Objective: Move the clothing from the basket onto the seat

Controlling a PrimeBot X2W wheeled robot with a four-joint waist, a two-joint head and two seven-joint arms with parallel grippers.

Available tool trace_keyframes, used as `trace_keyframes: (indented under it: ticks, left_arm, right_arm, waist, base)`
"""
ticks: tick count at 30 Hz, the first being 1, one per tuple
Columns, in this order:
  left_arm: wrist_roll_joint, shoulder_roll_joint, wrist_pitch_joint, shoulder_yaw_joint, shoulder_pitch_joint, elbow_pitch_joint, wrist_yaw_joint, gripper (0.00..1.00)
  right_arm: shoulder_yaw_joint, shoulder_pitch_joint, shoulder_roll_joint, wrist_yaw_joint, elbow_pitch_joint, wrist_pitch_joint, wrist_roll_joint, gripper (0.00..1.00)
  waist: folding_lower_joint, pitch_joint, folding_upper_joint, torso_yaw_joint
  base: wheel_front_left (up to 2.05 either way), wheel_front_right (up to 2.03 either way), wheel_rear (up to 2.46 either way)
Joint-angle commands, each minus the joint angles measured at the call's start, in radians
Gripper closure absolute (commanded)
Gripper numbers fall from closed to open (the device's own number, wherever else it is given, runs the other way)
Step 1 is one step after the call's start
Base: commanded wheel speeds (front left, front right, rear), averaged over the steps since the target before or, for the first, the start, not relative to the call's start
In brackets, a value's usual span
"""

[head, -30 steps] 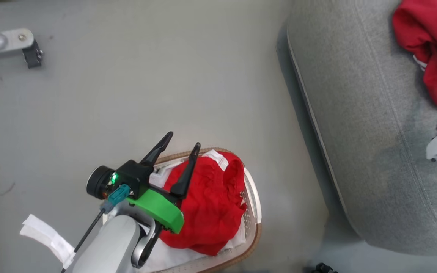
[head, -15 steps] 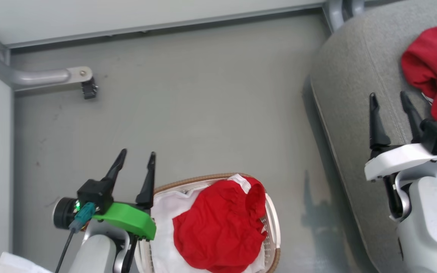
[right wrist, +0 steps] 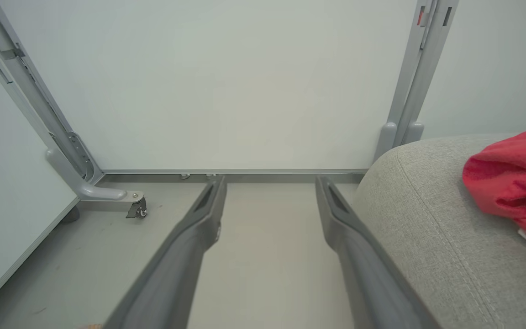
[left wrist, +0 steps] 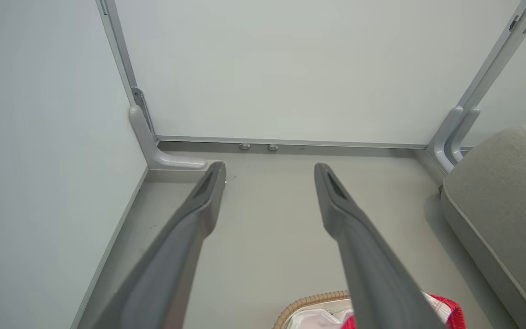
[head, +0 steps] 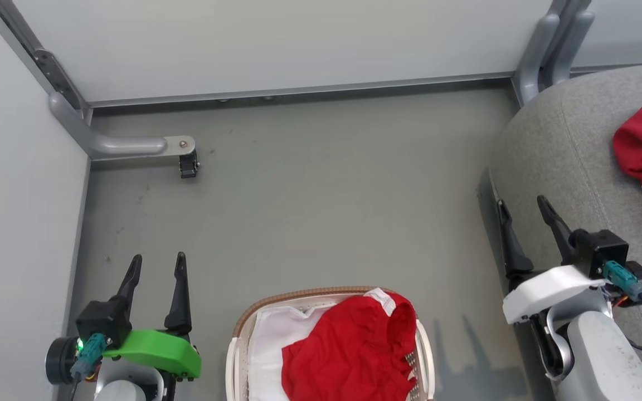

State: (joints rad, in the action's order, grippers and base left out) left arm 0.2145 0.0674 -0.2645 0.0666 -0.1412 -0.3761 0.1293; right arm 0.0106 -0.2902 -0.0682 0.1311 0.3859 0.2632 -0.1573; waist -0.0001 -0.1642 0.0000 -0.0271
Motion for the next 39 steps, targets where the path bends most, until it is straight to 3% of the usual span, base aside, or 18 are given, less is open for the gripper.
trace_keyframes:
  ticks: [1,13,21,27,39]
  left_arm:
    - [-0.013,-0.006,0.0,-0.007,0.023,0.009,0.002,0.0]
    - [0.002,-0.016,0.0,-0.022,0.112,0.015,0.002,0.0]
    - [0.035,-0.016,0.001,0.016,0.095,0.02,0.002,0.0]
    - [0.06,-0.016,0.001,0.083,0.033,0.012,0.002,0.0]
    - [0.098,0.013,0.0,0.315,-0.185,-0.125,0.002,0.0]
  right_arm:
    - [0.004,0.027,0.0,-0.001,0.006,0.002,-0.014,0.0]
    - [-0.006,0.124,0.006,-0.001,0.028,0.002,-0.032,0.0]
    - [-0.012,0.108,0.007,-0.001,0.03,0.002,-0.031,0.0]
    - [-0.015,0.055,0.004,-0.001,0.015,0.002,-0.03,0.0]
    - [-0.023,-0.091,0.012,-0.001,-0.041,0.002,-0.028,0.0]
  waist:
    - [0.0001,0.035,0.0,0.016]
    - [0.0001,0.101,0.0,0.007]
    - [0.0001,0.076,0.0,-0.004]
    - [0.0001,-0.013,0.0,-0.03]
    - [0.0001,-0.273,0.0,-0.17]
  base:
    - [0.0,0.0,0.0]
    - [0.0,0.0,0.0]
    - [0.0,0.0,0.0]
    - [0.0,0.0,0.0]
    - [0.0,0.0,0.0]
